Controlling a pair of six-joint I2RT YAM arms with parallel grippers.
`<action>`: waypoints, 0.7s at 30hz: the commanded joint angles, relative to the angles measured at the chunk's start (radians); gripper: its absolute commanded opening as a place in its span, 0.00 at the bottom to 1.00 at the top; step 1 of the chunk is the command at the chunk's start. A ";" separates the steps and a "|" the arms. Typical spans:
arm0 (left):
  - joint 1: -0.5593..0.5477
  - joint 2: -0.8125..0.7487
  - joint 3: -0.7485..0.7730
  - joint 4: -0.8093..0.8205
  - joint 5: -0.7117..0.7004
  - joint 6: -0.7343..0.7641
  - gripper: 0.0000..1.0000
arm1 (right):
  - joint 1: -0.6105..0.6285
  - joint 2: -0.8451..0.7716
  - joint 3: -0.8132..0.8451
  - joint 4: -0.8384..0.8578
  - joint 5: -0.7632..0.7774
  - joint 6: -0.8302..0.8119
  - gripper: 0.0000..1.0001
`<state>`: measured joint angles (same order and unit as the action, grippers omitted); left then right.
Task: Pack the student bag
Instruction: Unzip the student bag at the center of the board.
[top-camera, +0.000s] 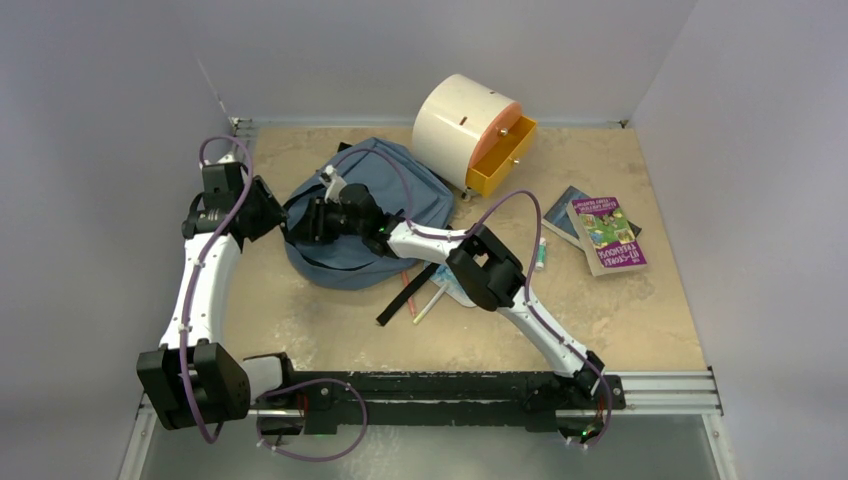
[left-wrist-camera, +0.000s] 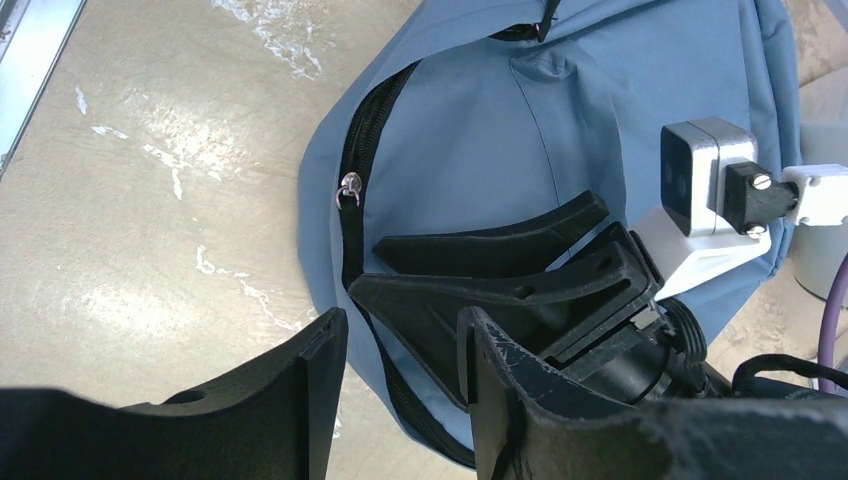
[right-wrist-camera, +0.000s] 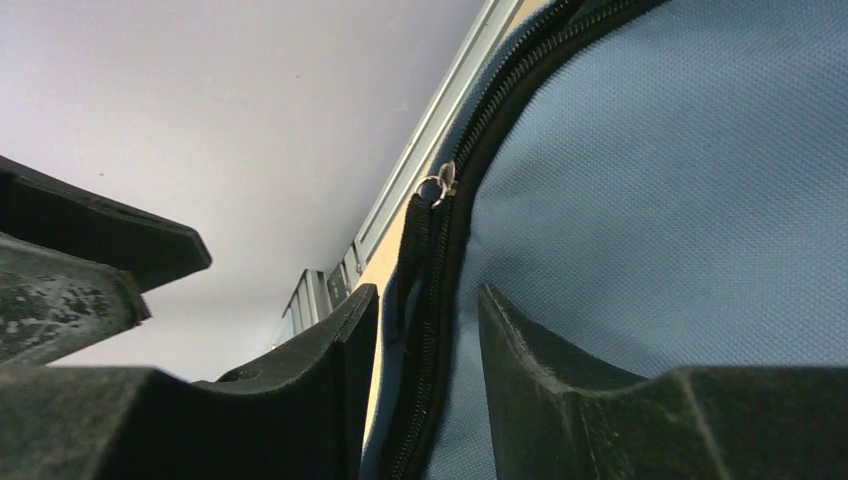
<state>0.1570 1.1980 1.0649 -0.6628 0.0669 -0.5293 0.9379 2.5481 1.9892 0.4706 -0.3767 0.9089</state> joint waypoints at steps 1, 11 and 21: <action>0.006 -0.026 -0.007 0.042 0.011 0.025 0.44 | 0.007 -0.020 0.054 0.070 0.002 0.017 0.44; 0.006 -0.025 -0.016 0.046 0.012 0.026 0.43 | 0.010 0.002 0.073 0.088 -0.033 0.031 0.40; 0.006 -0.026 -0.019 0.048 0.010 0.028 0.43 | 0.013 0.023 0.095 0.079 -0.047 0.036 0.35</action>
<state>0.1570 1.1980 1.0489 -0.6525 0.0711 -0.5278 0.9440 2.5542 2.0335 0.5156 -0.4026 0.9394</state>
